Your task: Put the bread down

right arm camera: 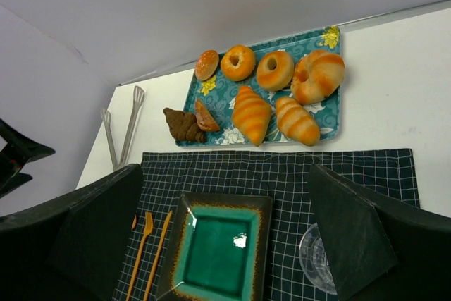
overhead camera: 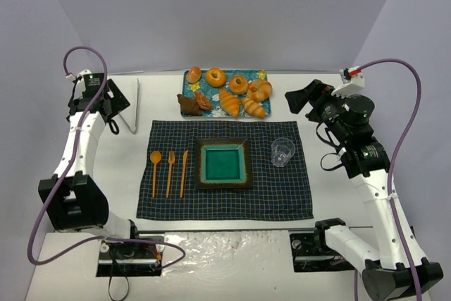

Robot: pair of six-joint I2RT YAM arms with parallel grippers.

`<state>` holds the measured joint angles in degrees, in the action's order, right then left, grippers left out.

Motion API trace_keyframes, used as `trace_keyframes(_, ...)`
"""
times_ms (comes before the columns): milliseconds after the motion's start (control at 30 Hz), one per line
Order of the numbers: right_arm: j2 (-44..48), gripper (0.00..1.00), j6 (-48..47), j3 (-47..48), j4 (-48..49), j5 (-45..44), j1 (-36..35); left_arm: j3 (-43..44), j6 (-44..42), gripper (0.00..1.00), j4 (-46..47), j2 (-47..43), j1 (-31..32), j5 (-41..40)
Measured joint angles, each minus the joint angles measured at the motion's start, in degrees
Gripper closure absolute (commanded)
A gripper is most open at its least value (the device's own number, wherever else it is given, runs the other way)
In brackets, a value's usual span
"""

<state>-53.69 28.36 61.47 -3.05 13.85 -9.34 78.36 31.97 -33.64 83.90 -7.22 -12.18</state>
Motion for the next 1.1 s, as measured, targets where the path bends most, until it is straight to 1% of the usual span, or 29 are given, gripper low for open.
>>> trace_keyframes(233, -0.01, 0.00, -0.07, -0.28, 0.04, -0.88, 0.00, 4.73, -2.02, 0.03, 4.31, 12.33, 0.02, 5.13)
trace_keyframes(467, -0.94, 0.00, -0.12, -0.44, 0.00, -1.09, 0.00, 8.04, -4.82, 0.03, 5.14, 20.66, 0.01, 8.25)
trace_keyframes(667, -1.05, 0.00, -0.50, -0.44, 0.02, -1.12, 0.00, 10.15, -6.52, 0.03, 5.04, 25.03, 0.00, 9.08)
trace_keyframes(1100, -0.96, 0.00, -0.85, -1.16, 0.05, -1.73, 0.00, 12.64, -8.37, 0.03, 4.40, 29.33, 0.00, 9.14)
